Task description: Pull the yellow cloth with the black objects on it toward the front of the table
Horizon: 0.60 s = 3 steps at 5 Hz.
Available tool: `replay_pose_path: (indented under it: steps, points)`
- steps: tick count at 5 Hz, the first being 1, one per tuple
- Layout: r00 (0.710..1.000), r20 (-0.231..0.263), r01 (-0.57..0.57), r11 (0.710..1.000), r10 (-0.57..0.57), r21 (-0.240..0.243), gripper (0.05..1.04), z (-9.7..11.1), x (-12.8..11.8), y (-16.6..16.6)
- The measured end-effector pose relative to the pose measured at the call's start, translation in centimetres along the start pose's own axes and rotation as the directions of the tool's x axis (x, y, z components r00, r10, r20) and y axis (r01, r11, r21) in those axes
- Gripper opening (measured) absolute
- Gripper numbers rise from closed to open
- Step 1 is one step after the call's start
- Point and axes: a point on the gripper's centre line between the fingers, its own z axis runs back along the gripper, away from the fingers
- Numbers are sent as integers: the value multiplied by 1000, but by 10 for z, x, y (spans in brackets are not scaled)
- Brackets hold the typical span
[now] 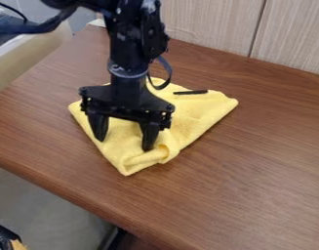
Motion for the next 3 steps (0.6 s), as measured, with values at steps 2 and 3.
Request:
replay_pose_path:
  steps: [2,3]
  points:
    - [997,78,1,1000,-3,15,999,46,9,1]
    - [991,134,-5,1000,5,0,999,68,9,3]
